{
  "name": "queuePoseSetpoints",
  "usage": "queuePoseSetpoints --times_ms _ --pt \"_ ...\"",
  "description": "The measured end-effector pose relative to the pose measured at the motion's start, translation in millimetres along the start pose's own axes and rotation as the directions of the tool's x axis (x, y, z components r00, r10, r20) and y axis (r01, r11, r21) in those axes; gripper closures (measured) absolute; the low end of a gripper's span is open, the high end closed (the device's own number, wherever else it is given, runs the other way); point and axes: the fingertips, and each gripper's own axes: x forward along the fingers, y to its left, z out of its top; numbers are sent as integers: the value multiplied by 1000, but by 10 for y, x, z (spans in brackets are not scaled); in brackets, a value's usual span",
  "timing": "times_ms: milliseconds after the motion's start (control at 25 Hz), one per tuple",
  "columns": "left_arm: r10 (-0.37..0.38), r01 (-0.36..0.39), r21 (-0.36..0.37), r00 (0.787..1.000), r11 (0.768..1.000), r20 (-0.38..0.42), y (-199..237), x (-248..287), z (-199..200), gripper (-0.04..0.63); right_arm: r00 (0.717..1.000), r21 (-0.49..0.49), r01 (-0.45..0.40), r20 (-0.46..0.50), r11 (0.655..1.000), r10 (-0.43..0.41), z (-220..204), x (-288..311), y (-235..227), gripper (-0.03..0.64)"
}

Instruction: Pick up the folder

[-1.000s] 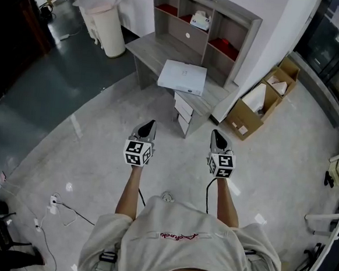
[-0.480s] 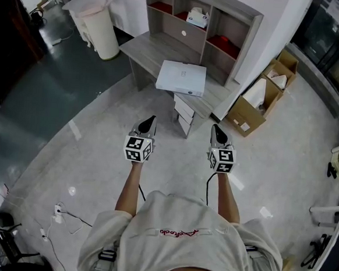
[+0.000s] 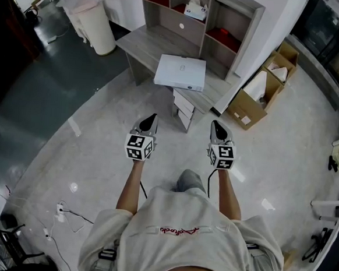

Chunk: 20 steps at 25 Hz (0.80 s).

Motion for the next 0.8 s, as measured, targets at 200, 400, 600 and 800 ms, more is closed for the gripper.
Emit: queuePoseSetpoints --times_ms 200,400,600,800 --pt "7 -7 -7 1000 1000 -10 25 43 -70 597 1000 3 -9 -3 1000 9 -45 79 -10 611" --pt "20 -21 -14 1000 1000 -18 107 153 -131 597 1000 11 -31 2 999 31 -66 257 19 611" --pt "23 -23 -4 1000 1000 -21 258 385 -96 597 999 15 -37 0 999 37 -89 520 -39 611" --pt "31 -31 0 999 1000 -12 452 718 62 597 999 17 -37 6 999 37 21 870 -211 611"
